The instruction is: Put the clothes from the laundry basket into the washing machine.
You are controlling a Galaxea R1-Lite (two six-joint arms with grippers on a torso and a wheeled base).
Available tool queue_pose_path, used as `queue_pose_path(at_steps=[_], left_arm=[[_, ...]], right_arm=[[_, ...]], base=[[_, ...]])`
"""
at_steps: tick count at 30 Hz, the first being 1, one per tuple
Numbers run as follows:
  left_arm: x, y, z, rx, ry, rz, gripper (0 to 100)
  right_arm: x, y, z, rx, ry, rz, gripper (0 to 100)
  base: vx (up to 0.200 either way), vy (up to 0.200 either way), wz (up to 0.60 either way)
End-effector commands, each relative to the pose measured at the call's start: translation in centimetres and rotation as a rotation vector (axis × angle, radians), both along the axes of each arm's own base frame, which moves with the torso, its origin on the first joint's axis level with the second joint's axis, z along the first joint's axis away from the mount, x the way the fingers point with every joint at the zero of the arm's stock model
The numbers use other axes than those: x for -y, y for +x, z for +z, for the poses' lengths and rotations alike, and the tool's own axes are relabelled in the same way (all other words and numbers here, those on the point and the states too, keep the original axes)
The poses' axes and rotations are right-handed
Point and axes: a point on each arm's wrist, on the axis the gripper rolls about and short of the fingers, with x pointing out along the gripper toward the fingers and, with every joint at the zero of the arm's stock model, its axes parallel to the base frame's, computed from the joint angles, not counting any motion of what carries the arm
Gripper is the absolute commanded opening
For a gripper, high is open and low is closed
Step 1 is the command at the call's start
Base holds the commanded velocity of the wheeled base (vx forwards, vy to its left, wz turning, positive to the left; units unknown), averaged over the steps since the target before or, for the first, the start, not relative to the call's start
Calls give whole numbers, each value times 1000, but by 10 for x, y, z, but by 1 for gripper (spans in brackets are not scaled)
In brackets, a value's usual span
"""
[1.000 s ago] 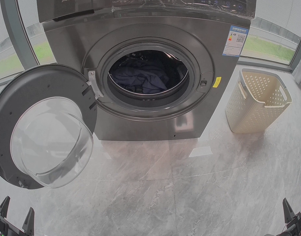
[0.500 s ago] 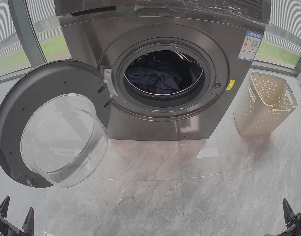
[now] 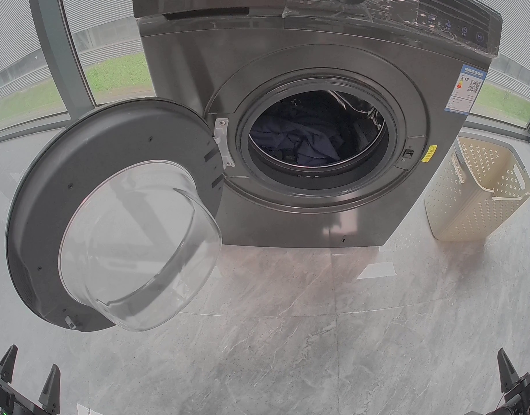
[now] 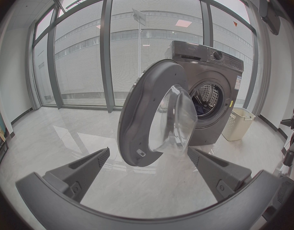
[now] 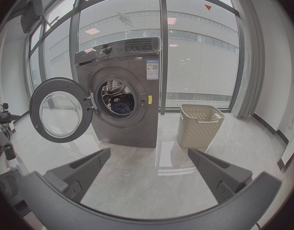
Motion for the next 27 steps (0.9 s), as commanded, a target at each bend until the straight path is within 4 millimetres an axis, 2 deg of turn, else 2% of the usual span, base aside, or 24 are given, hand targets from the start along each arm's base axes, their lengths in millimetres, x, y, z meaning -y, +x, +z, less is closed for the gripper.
queue_pose_path(at_steps=[1,20,27], left_arm=[[0,0,-4,-3,-1,1,100],[0,0,-5,-3,8,1,100],[0,0,-5,-4,33,1,100]], right_arm=[[0,0,-5,-6,0,0,100],[0,0,-5,-6,0,1,100],[0,0,-5,-6,1,0,100]], base=[[0,0,0],[0,189,0],[0,0,0]])
